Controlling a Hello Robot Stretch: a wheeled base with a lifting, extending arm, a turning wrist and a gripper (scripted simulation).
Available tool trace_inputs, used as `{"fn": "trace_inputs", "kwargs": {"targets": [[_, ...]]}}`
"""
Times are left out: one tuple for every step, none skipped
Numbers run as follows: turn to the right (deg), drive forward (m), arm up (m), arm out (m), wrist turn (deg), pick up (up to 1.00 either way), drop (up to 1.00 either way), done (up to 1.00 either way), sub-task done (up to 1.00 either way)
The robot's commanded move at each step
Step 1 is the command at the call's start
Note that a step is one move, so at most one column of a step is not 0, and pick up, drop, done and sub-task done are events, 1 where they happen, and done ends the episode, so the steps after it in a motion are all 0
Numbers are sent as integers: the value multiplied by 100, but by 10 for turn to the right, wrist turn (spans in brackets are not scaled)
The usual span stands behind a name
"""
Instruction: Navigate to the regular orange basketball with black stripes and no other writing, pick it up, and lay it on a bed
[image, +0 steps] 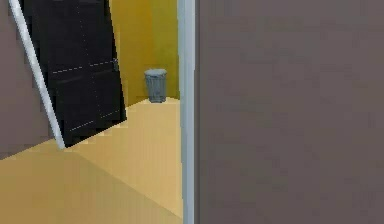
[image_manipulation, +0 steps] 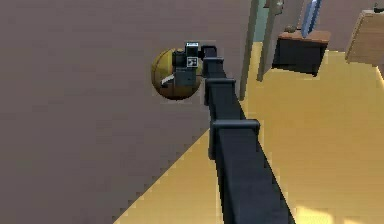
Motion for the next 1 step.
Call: {"fn": "trace_inputs", "kwargs": {"targets": [[0,0,0,0,-450,0,0,0,0]]}}
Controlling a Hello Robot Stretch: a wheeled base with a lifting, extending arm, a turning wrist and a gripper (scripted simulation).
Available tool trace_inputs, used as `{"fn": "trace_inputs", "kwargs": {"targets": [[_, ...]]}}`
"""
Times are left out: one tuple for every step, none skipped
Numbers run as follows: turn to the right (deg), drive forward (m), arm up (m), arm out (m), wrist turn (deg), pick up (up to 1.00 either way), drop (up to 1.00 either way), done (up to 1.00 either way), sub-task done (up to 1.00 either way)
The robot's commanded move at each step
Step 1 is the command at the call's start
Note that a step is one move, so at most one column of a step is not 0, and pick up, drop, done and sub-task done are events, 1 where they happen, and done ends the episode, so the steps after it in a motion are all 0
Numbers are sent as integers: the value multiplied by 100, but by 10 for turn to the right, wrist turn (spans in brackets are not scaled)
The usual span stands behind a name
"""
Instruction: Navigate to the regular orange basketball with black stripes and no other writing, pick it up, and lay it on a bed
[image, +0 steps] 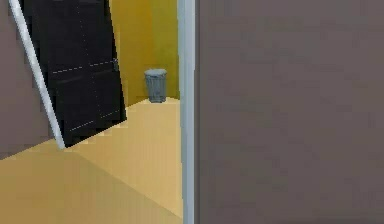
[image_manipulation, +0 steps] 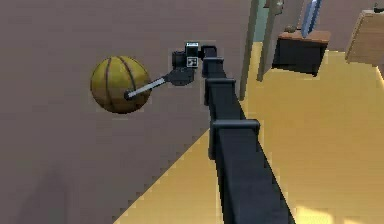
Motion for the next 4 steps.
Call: {"fn": "trace_inputs", "kwargs": {"targets": [[0,0,0,0,-450,0,0,0,0],[0,0,0,0,-300,0,0,0,0],[0,0,0,-46,0,0,0,0,0],[-300,0,0,0,0,0,0,0,0]]}}
